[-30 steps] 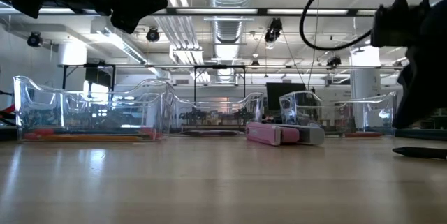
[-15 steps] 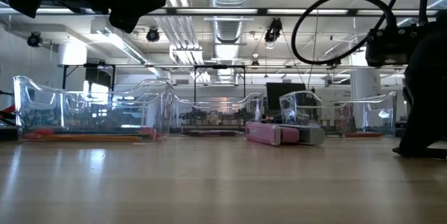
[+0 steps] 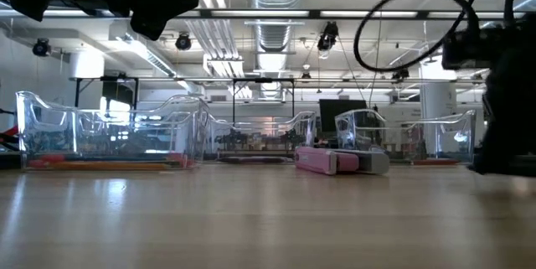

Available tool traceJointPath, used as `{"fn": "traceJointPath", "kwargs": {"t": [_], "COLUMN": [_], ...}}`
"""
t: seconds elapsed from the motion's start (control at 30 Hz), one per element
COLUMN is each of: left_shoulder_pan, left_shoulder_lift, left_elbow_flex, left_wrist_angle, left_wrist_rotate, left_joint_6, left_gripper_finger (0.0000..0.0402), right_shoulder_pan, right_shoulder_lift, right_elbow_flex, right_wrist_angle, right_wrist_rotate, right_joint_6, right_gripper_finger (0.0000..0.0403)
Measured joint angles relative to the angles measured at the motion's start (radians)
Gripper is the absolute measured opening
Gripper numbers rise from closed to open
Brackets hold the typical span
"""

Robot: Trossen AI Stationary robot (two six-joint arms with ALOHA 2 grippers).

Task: Sort crayons/erasers/pens/pencils in bins
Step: Put the black pen into the top middle transparent bin

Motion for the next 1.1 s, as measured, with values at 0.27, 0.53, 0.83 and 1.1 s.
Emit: {"fn": "traceJointPath", "kwargs": {"t": [0.27, 0.53, 0.83, 1.1], "left_shoulder_pan": [0.0, -0.001, 0.001, 0.015], "left_shoulder_lift": [0.033, 0.301, 0.572, 0.735], "left_elbow_flex": [0.0, 0.022, 0.241, 0.414], "left_wrist_angle": [0.031, 0.426, 0.485, 0.485], "left_wrist_rotate": [0.001, 0.126, 0.127, 0.092], "left_joint_6": [0.0, -0.001, -0.047, -0.112], "left_gripper_finger": [0.0199, 0.0199, 0.0199, 0.0199], "right_shoulder_pan": [-0.005, -0.081, -0.212, -0.277], "right_shoulder_lift": [-0.172, -0.289, -0.206, -0.096], "right_elbow_flex": [0.003, 0.006, 0.01, 0.097], "right_wrist_angle": [0.061, 0.701, 1.2, 1.225], "right_wrist_rotate": [0.29, 0.431, 0.146, 0.034], "right_joint_6": [-0.07, -0.68, -1.033, -1.064], "right_gripper_finger": [0.0023, 0.0021, 0.0021, 0.0021]}}
